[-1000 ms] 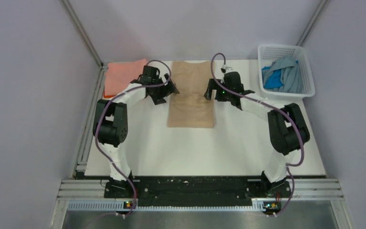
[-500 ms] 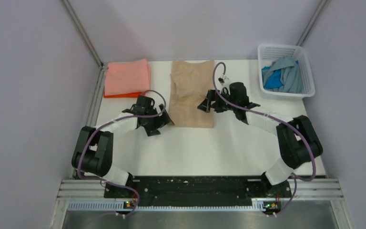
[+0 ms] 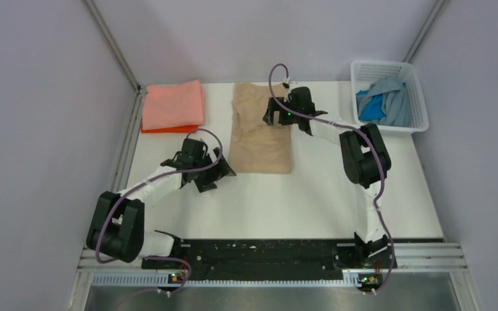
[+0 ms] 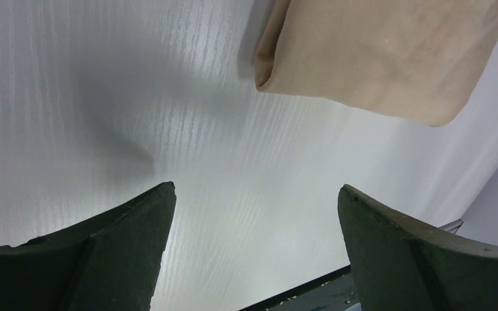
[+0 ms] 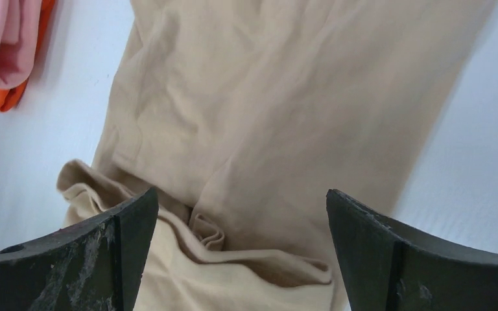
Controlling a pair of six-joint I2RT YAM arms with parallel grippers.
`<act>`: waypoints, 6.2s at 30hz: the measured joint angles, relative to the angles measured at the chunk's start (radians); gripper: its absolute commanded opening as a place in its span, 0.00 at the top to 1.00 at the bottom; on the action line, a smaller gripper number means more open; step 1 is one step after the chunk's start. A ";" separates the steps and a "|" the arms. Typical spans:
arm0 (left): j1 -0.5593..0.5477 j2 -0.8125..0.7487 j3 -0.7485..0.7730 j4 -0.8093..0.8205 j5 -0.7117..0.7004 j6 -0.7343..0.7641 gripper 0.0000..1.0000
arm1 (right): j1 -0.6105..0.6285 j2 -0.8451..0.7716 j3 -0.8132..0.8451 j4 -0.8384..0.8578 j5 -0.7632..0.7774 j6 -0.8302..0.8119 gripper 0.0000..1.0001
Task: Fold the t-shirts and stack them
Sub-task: Fold the folded rectangular tshirt in 1/3 of the way, then grab one side of the 2/3 rectangular tshirt with both arms, then fold the long partially folded tshirt into a neat square, then smooth out wrinkles on the folded tshirt
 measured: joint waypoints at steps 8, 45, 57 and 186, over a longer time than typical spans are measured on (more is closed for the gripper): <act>0.000 0.045 0.052 -0.002 -0.026 -0.003 0.15 | -0.014 -0.203 -0.118 -0.031 0.114 -0.064 0.01; -0.013 0.291 0.085 0.211 0.005 -0.059 1.00 | 0.092 -0.542 -0.858 0.118 0.009 0.256 1.00; -0.276 -0.127 -0.313 0.263 -0.089 -0.250 1.00 | 0.293 -0.924 -1.138 -0.039 0.009 0.344 1.00; -0.033 1.123 1.413 0.114 0.133 0.072 0.01 | -0.166 -0.101 -0.087 -0.041 -0.335 0.178 0.01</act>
